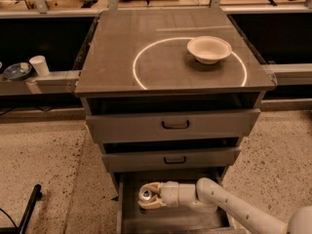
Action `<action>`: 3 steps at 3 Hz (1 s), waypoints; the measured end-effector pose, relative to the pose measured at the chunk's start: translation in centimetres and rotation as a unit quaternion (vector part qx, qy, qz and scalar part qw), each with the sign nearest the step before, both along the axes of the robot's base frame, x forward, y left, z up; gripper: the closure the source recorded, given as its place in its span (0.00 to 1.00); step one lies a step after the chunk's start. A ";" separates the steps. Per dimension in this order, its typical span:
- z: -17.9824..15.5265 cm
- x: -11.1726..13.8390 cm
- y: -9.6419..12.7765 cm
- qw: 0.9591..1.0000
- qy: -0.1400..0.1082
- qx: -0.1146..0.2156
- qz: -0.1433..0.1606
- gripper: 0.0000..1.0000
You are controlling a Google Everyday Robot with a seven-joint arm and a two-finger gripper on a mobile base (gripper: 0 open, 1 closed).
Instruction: Place redbull can into bottom drawer
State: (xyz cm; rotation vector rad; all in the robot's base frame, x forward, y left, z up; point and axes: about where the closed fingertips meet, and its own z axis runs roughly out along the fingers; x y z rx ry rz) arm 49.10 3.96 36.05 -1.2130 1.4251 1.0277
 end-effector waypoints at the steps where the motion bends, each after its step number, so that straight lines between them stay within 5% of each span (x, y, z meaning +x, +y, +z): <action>1: -3.5 1.5 1.3 1.000 -0.001 -0.009 0.011 0.96; 2: -5.5 2.3 1.5 1.000 0.005 -0.013 0.009 0.74; 3: -8.5 2.4 1.3 1.000 0.012 -0.026 -0.006 0.42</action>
Offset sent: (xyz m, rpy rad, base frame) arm 0.0359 0.0122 -0.0813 -0.0401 0.0259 0.0026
